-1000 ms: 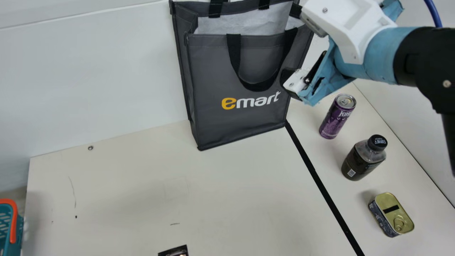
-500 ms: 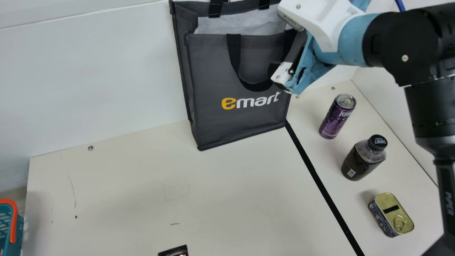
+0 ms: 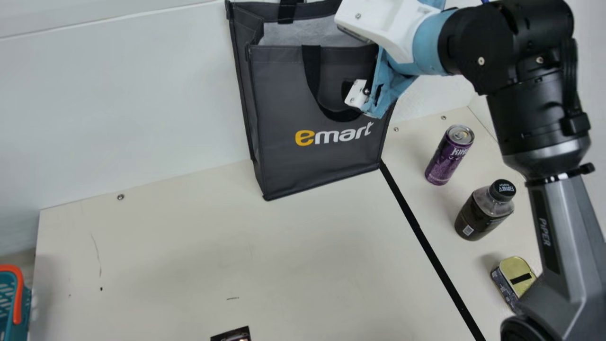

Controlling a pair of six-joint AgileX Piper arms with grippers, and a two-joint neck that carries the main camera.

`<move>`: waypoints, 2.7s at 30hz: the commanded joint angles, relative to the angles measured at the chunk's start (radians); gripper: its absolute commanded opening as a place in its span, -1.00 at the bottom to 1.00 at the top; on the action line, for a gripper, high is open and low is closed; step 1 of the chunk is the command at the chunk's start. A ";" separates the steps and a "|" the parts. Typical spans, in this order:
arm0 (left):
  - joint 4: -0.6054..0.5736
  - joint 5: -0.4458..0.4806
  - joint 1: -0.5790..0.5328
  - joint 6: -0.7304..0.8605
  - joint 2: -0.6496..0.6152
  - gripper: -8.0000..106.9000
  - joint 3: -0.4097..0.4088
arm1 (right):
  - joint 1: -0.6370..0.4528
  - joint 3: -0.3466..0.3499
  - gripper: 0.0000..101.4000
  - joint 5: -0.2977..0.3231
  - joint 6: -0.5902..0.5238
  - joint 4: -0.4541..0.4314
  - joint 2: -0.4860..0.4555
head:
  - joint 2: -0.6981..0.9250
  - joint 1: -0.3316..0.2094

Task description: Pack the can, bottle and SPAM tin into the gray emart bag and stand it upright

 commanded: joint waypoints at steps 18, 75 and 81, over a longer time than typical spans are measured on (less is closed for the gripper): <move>0.000 0.000 0.000 0.000 0.000 0.71 0.000 | 0.001 -0.023 0.61 0.000 -0.078 0.051 0.104 | -0.001 -0.024; 0.000 0.000 0.000 0.000 0.000 0.71 0.000 | 0.040 -0.007 -1.00 0.000 -0.138 0.057 0.003 | -0.001 -0.024; 0.000 0.000 0.000 0.000 0.000 0.71 0.000 | 0.081 0.031 -1.00 0.000 -0.107 0.015 -0.046 | -0.001 -0.024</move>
